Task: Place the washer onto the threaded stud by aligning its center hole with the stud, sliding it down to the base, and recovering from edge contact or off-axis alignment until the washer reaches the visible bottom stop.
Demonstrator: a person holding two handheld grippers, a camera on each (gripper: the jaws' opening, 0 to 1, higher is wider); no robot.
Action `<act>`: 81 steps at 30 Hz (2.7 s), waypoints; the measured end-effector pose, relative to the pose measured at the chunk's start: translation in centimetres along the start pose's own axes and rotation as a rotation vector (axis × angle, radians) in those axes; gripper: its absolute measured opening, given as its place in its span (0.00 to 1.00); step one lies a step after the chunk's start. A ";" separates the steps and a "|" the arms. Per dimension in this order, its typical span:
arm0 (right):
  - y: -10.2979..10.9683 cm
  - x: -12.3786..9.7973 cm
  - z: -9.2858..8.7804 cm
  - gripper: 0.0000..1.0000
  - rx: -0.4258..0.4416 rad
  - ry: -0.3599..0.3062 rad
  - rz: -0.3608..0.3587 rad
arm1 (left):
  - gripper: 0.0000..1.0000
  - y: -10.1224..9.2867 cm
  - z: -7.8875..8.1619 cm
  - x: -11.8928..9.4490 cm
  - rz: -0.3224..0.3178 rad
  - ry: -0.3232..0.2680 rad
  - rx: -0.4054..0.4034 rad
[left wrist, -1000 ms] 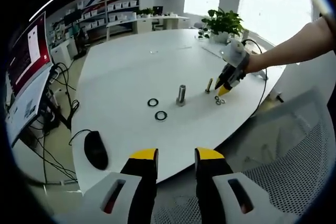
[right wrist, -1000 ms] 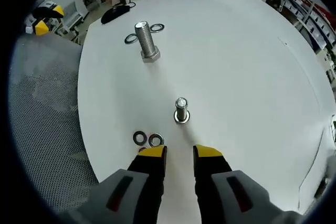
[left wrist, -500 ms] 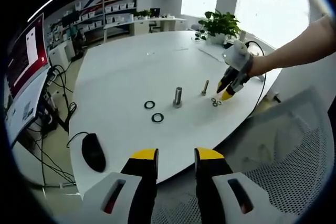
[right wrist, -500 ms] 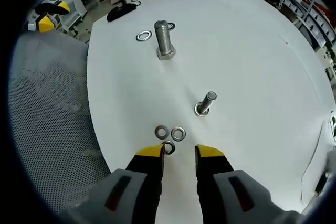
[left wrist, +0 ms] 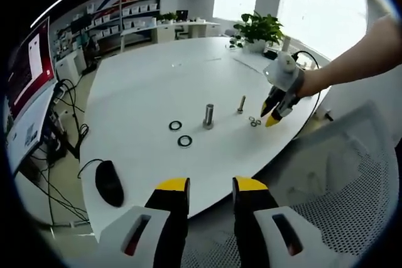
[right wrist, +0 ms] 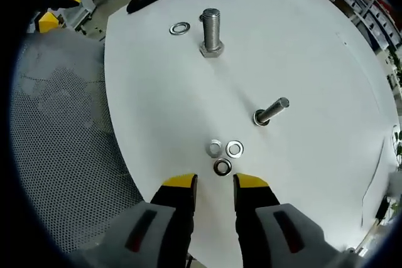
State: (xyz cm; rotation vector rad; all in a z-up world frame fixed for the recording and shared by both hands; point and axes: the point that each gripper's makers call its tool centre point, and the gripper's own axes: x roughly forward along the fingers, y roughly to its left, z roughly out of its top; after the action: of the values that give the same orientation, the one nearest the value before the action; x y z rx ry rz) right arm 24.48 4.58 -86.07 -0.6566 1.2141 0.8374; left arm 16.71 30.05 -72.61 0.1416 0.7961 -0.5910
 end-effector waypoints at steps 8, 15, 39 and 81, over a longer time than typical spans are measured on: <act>0.4 0.7 -0.2 0.26 0.053 0.029 -0.021 | 0.25 -0.7 -0.2 0.0 -0.032 0.007 0.023; -0.3 0.9 0.0 0.23 0.089 0.029 -0.024 | 0.24 -0.6 -0.1 0.0 -0.031 0.008 0.016; -0.2 0.9 0.2 0.19 -0.199 0.145 0.026 | 0.23 -0.2 -0.6 0.2 -0.014 0.041 0.019; -0.7 1.4 1.4 0.15 -0.019 0.154 -0.060 | 0.23 -0.5 -0.1 0.1 -0.029 0.009 0.028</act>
State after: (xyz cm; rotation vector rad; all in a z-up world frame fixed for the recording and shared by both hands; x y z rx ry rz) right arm 25.95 5.61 -87.13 -0.7809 1.3200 0.7601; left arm 16.40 29.60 -72.69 0.1583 0.8000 -0.6291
